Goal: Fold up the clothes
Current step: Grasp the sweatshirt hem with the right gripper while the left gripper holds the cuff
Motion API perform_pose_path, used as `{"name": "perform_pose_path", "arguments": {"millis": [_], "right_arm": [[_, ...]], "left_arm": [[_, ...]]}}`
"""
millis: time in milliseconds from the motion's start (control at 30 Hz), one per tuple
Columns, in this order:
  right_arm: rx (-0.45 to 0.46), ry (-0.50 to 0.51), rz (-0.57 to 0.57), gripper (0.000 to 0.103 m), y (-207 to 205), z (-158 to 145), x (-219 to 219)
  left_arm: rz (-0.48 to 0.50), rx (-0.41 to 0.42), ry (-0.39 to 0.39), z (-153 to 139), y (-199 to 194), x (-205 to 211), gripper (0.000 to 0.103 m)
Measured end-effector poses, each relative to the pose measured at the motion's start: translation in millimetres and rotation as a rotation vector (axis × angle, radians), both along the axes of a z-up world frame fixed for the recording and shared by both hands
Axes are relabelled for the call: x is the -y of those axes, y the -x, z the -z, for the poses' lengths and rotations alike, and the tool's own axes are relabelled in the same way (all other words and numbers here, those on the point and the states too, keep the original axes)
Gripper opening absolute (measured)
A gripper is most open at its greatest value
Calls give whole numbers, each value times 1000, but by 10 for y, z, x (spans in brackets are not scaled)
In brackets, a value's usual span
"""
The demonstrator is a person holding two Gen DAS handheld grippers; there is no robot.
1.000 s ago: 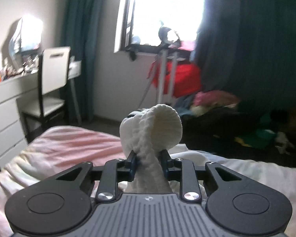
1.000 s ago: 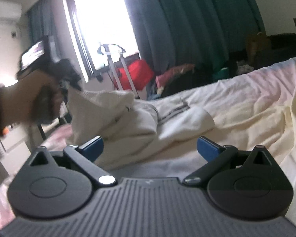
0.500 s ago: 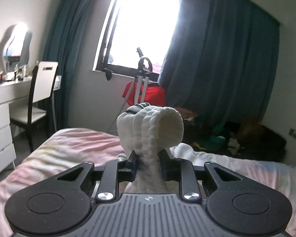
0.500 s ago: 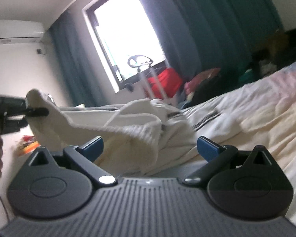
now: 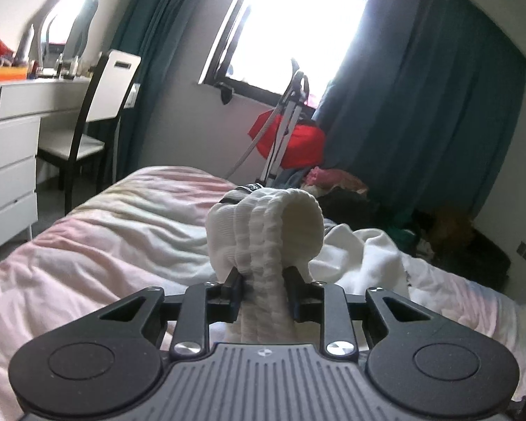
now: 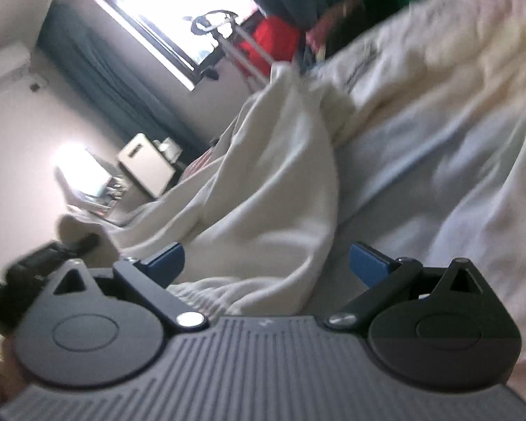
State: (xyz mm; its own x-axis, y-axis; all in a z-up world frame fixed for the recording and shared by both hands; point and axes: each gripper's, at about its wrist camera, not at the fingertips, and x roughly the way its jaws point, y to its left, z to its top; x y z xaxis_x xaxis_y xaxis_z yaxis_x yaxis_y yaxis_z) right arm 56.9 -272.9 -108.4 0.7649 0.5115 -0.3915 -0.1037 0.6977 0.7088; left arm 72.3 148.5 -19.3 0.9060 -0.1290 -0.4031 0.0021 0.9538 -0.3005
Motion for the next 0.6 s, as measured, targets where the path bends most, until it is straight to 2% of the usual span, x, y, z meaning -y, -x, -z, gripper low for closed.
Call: {"name": "perform_pose_path", "arguments": {"millis": [33,133,267,333,400,467,533,600], "right_arm": [[-24,-36,-10,102,-21,43,-19],[-100,-121,-40,102,-96,194,-96],[-182,-169,-89,102,-179,386,-207],[-177,-171,-104,100,-189,413,-277],[-157,-146,-132,85,-216,407,-369],[-142,-127,-163,77,-241,413,-452],[-134,-116,-184,74,-244,417,-486],[-130,-91,-189,59,-239,400,-517]], "left_arm": [[-4,-8,-3,18,-53,-13,28],[-4,-45,59,62,-165,-83,28],[-13,-81,97,113,-261,-167,29],[-17,-100,105,141,-312,-189,29],[-26,-121,120,167,-347,-219,30],[-33,-133,118,180,-387,-219,31],[-33,-143,108,202,-406,-220,34],[-31,-156,99,233,-437,-209,36]]}}
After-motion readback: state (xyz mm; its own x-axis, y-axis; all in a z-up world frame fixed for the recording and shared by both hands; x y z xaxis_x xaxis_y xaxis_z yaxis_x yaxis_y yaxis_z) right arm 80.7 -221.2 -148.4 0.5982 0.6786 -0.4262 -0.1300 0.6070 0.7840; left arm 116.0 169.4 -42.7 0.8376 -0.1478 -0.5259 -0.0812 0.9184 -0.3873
